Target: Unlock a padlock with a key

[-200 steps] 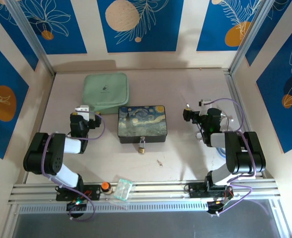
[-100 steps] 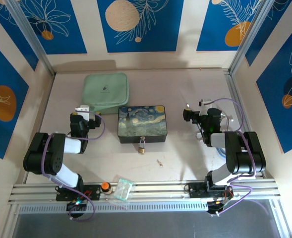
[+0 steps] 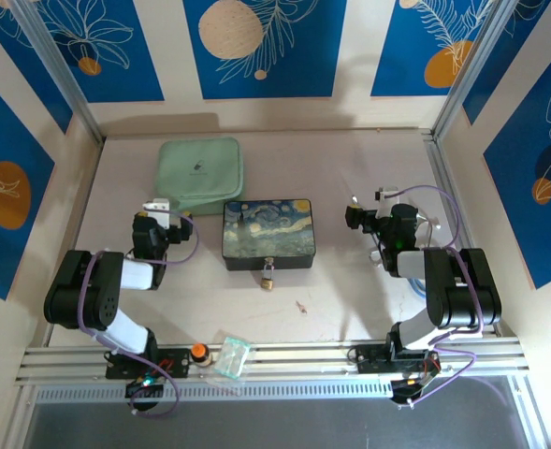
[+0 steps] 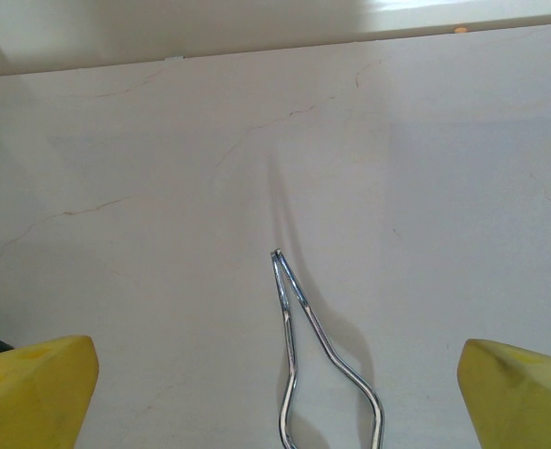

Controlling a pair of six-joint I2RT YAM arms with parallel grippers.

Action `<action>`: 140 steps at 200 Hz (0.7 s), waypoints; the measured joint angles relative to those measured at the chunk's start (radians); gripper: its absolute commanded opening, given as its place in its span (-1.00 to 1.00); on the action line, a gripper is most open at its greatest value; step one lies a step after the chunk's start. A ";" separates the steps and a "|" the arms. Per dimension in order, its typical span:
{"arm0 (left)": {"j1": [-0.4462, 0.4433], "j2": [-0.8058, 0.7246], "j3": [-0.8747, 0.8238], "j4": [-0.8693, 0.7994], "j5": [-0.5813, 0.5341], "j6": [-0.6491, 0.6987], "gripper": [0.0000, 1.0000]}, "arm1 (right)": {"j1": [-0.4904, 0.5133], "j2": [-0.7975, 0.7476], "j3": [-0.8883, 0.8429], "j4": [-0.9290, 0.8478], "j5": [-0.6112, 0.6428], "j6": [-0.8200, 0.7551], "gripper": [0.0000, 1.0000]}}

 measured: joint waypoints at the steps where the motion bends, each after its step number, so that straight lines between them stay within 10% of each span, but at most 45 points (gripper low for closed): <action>1: 0.000 0.000 0.000 0.000 0.000 0.000 0.99 | 0.000 0.000 0.000 0.000 0.000 0.000 0.98; 62: -0.012 -0.301 0.032 -0.251 -0.092 -0.047 0.99 | 0.032 -0.175 0.098 -0.293 0.027 0.012 0.98; 140: -0.018 -0.561 0.146 -0.710 0.056 -0.691 0.99 | 0.012 -0.352 0.312 -0.771 -0.108 0.316 0.99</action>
